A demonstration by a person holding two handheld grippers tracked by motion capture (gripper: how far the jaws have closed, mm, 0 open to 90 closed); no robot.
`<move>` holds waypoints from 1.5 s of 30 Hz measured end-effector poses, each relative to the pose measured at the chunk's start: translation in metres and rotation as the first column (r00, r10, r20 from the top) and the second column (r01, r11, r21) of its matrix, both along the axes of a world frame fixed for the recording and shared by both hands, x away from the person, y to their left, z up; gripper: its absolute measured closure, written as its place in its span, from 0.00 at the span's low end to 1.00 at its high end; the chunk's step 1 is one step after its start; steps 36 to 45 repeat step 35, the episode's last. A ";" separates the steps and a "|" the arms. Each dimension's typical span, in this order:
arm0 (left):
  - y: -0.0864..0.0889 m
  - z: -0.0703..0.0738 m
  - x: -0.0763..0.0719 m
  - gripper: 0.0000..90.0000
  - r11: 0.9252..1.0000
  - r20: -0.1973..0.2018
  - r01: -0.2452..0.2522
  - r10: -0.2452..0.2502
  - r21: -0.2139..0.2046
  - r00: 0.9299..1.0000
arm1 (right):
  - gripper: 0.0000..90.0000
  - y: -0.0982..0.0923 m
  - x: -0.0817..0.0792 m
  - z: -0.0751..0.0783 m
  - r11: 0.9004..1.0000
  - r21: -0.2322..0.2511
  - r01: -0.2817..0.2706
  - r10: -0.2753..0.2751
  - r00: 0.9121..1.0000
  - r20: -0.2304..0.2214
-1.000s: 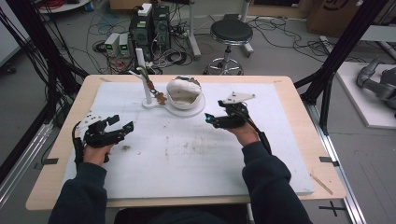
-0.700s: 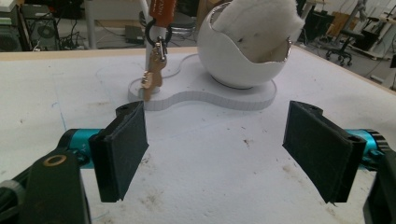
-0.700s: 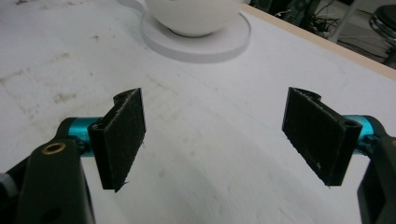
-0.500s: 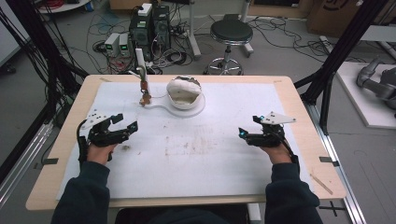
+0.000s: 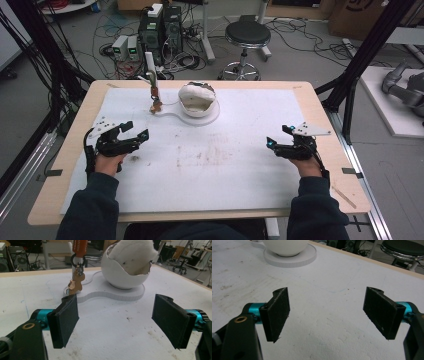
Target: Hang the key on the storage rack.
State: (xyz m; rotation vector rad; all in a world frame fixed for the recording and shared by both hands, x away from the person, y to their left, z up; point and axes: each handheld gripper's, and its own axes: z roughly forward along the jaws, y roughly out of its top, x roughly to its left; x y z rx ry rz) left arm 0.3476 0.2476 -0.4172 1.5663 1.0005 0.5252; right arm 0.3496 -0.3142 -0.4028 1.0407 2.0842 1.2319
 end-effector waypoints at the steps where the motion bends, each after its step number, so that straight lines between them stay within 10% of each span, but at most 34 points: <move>1: 0.001 0.000 0.000 0.23 1.000 -0.002 -0.003 0.003 0.001 1.000 | 0.24 0.000 0.000 0.000 1.000 0.001 0.001 -0.001 1.000 0.002; 45: -0.001 -0.002 0.001 0.23 1.000 -0.025 0.007 -0.006 0.004 1.000 | 0.24 -0.003 0.004 -0.003 0.999 -0.011 0.031 -0.031 0.999 -0.029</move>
